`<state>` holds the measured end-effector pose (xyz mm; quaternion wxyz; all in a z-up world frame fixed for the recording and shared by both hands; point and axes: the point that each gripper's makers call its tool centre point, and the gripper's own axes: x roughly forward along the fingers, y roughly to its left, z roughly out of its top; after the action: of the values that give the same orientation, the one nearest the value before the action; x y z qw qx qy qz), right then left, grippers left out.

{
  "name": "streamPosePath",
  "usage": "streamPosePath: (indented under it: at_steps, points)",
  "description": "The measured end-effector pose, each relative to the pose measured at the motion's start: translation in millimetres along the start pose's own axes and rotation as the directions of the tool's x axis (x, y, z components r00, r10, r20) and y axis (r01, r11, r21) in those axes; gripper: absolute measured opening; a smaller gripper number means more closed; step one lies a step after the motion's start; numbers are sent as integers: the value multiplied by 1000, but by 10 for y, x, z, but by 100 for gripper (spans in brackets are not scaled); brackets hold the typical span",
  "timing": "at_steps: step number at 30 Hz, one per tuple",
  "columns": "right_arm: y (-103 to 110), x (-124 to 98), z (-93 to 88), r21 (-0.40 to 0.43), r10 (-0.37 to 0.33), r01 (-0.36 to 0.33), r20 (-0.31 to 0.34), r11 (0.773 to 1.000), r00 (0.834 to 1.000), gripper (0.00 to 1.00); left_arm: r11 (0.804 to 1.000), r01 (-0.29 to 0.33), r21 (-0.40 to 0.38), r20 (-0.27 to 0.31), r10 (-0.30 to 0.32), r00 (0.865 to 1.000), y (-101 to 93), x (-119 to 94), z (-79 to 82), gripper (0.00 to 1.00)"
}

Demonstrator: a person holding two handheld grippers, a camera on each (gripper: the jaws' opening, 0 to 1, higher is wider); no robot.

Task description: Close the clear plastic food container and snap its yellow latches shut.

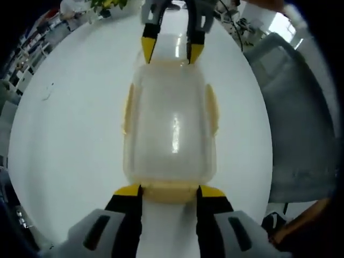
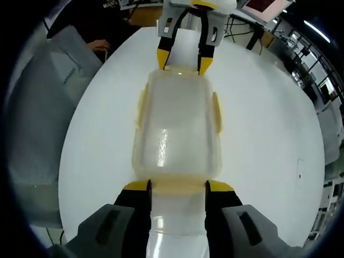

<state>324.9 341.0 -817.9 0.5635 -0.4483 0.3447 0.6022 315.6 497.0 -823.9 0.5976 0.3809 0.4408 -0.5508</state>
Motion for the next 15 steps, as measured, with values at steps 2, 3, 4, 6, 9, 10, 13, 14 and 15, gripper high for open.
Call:
streamPosePath:
  at_steps: [2,3,4,6,9,10,13,14,15]
  points:
    - [-8,-38,15,-4,-3,3,5,1000,1000,35,1000,-7,-5,12,7,1000,-9,-88,33,34]
    - [-12,-65,26,-3,-4,4,10,1000,1000,35,1000,-12,-6,13,12,1000,-14,-124,44,34]
    - [-18,-103,40,-3,-5,6,16,1000,1000,35,1000,-18,-7,12,18,1000,-21,-165,63,34]
    - [-14,-166,63,-8,-8,8,23,1000,1000,35,1000,-22,-8,12,22,1000,-39,-218,85,34]
    - [-15,-301,95,-22,-24,25,31,999,999,35,999,-32,-16,25,33,999,-52,-332,130,34]
    - [-13,-337,99,-23,-26,27,32,999,999,35,999,-34,-19,45,34,998,-57,-379,164,34]
    - [-18,-515,117,-32,-38,40,47,999,998,35,999,-36,-32,76,38,996,-90,-482,232,34]
    - [-19,-534,119,-35,-40,42,48,999,998,35,999,-40,-30,79,42,996,-95,-506,255,34]
    - [-17,-586,119,-37,-42,44,48,998,998,35,999,-42,-31,85,45,995,-108,-543,292,34]
